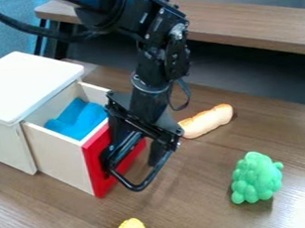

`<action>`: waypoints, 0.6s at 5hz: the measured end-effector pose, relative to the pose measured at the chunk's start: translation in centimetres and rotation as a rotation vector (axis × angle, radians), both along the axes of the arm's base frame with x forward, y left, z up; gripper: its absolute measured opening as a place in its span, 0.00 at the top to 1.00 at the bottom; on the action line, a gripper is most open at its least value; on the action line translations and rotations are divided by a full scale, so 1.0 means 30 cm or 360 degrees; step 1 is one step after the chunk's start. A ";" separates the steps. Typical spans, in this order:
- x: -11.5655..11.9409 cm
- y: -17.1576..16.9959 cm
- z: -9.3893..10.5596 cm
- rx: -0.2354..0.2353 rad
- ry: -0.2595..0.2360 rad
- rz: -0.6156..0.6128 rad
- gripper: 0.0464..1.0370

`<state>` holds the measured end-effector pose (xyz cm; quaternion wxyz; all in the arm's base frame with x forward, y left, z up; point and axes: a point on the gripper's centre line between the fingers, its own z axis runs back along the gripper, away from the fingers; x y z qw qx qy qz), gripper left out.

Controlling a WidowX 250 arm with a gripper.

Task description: Close the drawer

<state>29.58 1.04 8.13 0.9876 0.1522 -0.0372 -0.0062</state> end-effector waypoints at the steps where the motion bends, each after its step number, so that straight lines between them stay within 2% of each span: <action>1: -0.005 0.039 0.000 -0.0004 0.0017 0.0044 0.04; 3: -0.003 0.147 0.010 -0.0109 0.0025 0.0154 0.04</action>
